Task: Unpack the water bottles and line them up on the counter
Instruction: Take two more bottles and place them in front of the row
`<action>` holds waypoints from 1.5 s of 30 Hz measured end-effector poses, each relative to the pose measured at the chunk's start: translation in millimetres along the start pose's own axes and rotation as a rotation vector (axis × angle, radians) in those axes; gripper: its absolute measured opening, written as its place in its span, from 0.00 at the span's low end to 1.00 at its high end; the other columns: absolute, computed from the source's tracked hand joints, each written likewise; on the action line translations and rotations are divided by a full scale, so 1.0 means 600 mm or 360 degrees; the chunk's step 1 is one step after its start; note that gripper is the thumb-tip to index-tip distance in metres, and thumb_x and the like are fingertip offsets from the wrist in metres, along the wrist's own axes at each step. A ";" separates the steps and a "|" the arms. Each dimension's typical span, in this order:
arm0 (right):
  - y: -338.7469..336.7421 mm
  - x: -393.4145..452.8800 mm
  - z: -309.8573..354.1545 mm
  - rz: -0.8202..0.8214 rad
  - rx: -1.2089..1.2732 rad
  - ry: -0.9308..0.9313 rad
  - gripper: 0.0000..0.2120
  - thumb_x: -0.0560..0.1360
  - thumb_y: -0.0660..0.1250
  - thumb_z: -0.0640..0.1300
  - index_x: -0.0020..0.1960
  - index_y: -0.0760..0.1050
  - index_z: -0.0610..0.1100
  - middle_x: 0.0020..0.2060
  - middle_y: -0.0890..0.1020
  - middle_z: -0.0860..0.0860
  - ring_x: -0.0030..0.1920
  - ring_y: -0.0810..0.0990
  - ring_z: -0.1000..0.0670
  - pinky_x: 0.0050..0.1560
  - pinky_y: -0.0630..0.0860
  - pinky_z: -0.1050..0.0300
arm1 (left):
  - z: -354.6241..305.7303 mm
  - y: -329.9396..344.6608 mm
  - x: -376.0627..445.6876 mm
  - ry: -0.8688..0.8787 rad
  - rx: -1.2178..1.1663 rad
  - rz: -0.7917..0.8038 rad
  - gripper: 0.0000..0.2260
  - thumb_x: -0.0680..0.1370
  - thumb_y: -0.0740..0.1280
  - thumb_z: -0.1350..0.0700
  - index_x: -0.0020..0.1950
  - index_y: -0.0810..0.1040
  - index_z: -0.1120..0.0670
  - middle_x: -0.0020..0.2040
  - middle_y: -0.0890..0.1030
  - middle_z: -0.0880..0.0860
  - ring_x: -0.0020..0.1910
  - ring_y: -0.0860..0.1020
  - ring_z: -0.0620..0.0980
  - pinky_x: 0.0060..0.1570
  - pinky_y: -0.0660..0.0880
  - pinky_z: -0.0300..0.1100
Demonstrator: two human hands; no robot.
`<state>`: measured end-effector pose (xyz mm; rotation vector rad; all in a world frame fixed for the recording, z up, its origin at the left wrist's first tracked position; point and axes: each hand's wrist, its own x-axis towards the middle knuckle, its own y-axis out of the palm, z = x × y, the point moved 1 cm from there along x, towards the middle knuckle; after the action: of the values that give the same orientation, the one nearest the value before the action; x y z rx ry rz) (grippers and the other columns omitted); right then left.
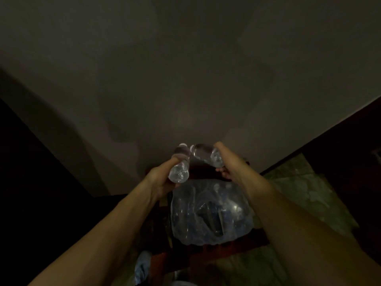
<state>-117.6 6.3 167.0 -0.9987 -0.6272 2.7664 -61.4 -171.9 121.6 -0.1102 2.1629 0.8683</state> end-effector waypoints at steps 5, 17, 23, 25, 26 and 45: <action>0.006 -0.062 -0.005 0.0038 0.0328 -0.0257 0.18 0.72 0.66 0.60 0.47 0.77 0.44 0.29 0.80 0.48 0.24 0.73 0.53 0.24 0.68 0.64 | -0.020 0.011 -0.051 0.0137 0.0007 0.0133 0.16 0.78 0.69 0.57 0.62 0.77 0.64 0.51 0.81 0.59 0.44 0.81 0.53 0.44 0.80 0.45; 0.019 -0.244 -0.016 0.0868 0.0847 -0.0706 0.19 0.71 0.73 0.52 0.58 0.74 0.46 0.46 0.85 0.42 0.40 0.84 0.45 0.38 0.80 0.53 | -0.014 0.006 -0.248 0.0878 0.0229 0.0028 0.14 0.77 0.64 0.66 0.62 0.76 0.64 0.52 0.82 0.64 0.47 0.82 0.59 0.50 0.78 0.52; 0.048 -0.351 -0.016 0.1062 0.0697 -0.0939 0.22 0.67 0.71 0.48 0.60 0.73 0.50 0.47 0.85 0.48 0.40 0.82 0.50 0.32 0.75 0.60 | 0.003 -0.029 -0.361 0.1240 0.0609 -0.0075 0.19 0.76 0.66 0.66 0.66 0.72 0.60 0.57 0.82 0.63 0.48 0.82 0.55 0.44 0.80 0.43; 0.065 -0.385 -0.008 0.1021 0.0628 -0.1035 0.21 0.66 0.73 0.51 0.58 0.72 0.54 0.46 0.85 0.50 0.37 0.82 0.51 0.30 0.74 0.61 | 0.002 -0.041 -0.391 0.1345 0.0646 -0.0103 0.20 0.75 0.68 0.65 0.67 0.72 0.60 0.57 0.82 0.62 0.46 0.83 0.53 0.42 0.80 0.42; 0.073 -0.402 -0.003 0.0973 0.0589 -0.1076 0.22 0.66 0.73 0.54 0.58 0.72 0.55 0.44 0.85 0.51 0.36 0.82 0.53 0.29 0.73 0.62 | -0.002 -0.046 -0.407 0.1380 0.0645 -0.0118 0.21 0.74 0.69 0.63 0.67 0.72 0.59 0.56 0.82 0.61 0.45 0.84 0.52 0.42 0.80 0.41; 0.277 -0.735 0.118 0.0744 0.0102 -0.1785 0.27 0.63 0.76 0.60 0.57 0.80 0.47 0.47 0.87 0.50 0.51 0.84 0.52 0.59 0.79 0.46 | -0.173 -0.247 -0.759 0.2128 0.0789 -0.0320 0.17 0.69 0.78 0.50 0.54 0.81 0.54 0.40 0.86 0.47 0.38 0.84 0.38 0.33 0.75 0.28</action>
<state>180.0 -282.8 401.1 0.6301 -0.3967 3.5615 235.8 -437.5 406.5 -0.8271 3.4148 0.0033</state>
